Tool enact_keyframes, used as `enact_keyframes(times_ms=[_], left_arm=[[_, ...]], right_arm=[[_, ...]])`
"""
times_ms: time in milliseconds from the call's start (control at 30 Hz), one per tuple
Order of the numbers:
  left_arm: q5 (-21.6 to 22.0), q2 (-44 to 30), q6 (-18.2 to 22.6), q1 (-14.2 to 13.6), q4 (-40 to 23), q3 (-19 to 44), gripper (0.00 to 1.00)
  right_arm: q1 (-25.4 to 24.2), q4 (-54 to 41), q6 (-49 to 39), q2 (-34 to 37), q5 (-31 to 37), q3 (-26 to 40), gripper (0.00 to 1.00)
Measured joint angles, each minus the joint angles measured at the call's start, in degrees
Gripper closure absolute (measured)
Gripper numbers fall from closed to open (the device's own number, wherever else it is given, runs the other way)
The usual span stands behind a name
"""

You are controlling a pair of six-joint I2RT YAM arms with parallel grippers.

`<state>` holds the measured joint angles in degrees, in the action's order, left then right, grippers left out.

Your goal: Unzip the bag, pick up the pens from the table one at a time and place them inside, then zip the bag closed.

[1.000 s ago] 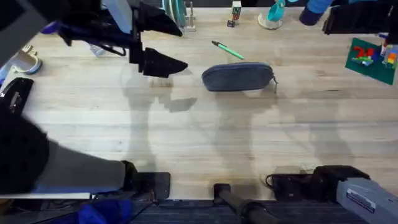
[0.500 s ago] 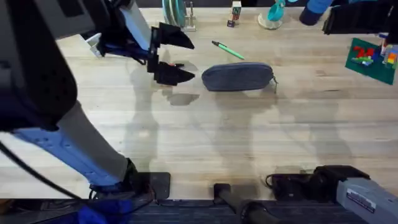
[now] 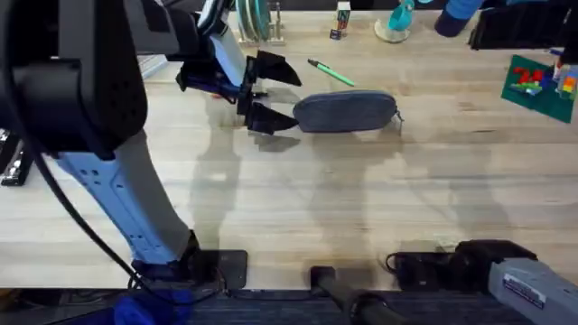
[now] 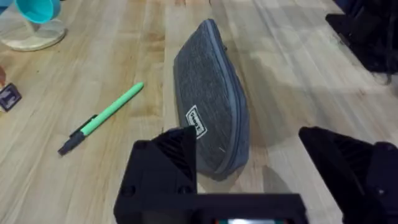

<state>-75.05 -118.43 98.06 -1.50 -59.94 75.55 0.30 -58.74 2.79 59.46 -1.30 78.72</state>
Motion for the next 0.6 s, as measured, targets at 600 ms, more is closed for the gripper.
enact_keyframes(times_ms=[600], left_arm=[[-0.1,-0.8,-5.4,-5.1,8.1,0.0,0.296]], right_arm=[[0.0,0.0,0.0,0.0,0.0,0.0,0.005]])
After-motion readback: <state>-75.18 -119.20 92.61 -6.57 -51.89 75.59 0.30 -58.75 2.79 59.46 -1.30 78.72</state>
